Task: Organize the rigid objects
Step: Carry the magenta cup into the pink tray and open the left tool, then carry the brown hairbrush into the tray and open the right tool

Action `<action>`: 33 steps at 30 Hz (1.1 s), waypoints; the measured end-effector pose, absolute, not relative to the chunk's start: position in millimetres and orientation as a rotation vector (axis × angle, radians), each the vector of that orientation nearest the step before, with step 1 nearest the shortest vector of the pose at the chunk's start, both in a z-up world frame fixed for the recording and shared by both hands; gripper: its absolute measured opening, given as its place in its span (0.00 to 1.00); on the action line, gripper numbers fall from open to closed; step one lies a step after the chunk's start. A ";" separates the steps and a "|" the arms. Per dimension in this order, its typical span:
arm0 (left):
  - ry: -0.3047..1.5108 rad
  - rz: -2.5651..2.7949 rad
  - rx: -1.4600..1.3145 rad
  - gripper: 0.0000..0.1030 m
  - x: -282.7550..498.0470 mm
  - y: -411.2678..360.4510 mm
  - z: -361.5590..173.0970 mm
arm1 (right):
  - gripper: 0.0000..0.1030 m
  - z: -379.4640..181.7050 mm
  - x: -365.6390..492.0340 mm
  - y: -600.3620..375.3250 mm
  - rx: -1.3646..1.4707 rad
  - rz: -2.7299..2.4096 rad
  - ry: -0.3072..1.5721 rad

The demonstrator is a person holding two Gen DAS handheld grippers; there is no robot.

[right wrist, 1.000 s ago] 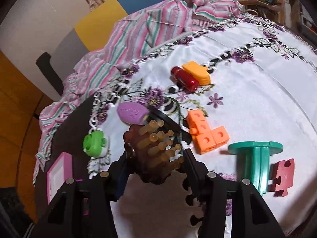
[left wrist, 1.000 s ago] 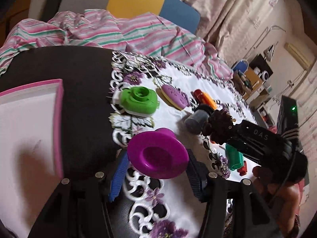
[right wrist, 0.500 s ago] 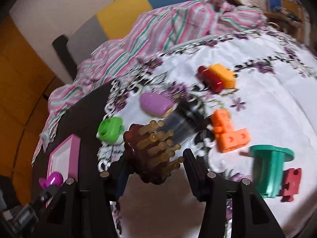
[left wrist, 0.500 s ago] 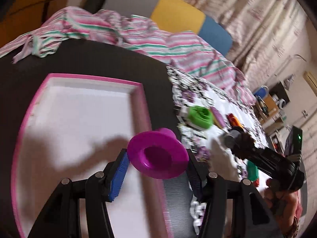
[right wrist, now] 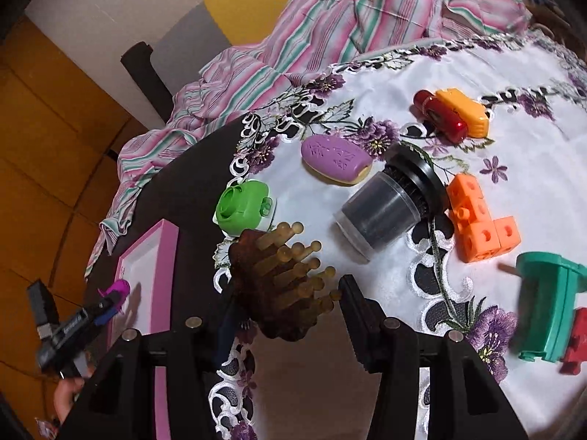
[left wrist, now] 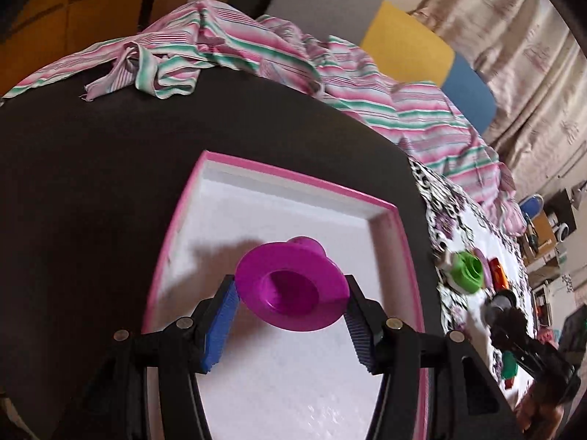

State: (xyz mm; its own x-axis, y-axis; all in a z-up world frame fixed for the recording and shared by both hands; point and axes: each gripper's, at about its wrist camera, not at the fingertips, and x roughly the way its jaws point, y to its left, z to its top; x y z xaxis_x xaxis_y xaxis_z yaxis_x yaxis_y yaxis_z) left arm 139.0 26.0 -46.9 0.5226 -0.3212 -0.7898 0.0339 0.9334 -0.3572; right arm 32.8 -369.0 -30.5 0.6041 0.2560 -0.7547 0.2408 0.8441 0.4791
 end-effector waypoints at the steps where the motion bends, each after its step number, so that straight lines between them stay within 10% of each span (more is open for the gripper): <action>1: 1.002 -0.211 -0.315 0.55 143.5 27.8 -47.6 | 0.51 -29.9 32.8 -368.0 0.582 0.011 0.934; 33: 0.886 -0.166 -0.386 0.55 72.7 51.7 -28.5 | 0.51 -20.2 33.9 -340.6 0.445 0.080 0.919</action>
State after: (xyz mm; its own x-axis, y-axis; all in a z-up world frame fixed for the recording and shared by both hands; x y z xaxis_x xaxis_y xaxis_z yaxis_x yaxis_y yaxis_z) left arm 72.7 51.7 -28.5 0.6256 -0.2981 -0.7210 -0.0171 0.9187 -0.3946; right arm 33.9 -340.6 -20.2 0.6107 0.2539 -0.7501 0.1204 0.9064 0.4048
